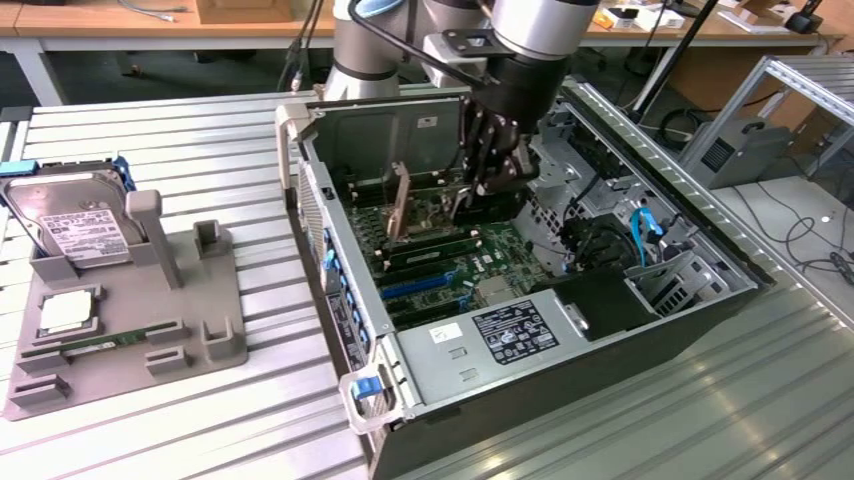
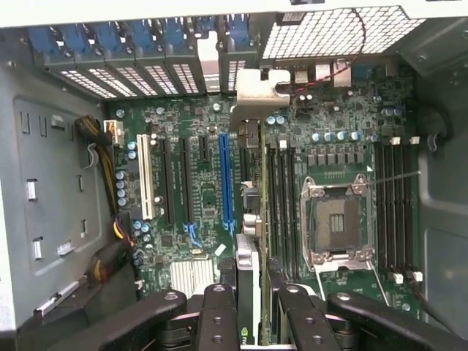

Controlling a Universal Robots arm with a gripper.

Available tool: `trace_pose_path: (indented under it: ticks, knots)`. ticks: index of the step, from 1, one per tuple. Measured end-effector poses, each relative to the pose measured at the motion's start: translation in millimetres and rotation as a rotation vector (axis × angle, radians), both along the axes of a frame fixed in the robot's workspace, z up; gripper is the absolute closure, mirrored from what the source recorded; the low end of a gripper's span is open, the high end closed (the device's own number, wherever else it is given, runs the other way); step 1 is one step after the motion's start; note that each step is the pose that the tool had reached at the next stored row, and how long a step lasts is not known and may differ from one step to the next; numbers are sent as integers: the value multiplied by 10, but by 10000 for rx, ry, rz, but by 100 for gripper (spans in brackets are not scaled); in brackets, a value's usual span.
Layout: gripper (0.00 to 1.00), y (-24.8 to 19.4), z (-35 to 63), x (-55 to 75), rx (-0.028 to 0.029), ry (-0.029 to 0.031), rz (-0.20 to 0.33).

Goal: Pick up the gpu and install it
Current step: 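Insert the gpu into the slot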

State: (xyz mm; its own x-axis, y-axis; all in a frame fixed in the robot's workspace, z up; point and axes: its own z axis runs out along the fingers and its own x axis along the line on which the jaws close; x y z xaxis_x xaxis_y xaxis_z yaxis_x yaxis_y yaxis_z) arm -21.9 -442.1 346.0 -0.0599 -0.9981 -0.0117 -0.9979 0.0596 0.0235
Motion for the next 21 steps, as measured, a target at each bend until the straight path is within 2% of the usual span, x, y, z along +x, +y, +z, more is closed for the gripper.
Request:
trace_pose_path:
  ticks: [3,9,11,13,21]
  knots:
    - [73,-9,-54,-42,-33,0,0]
    - [73,-11,-229,-185,-38,0,0]
    - [73,-51,-259,-216,-39,0,0]
    - [73,-69,-280,-245,-38,0,0]
    - [73,-74,-426,-309,-44,0,0]
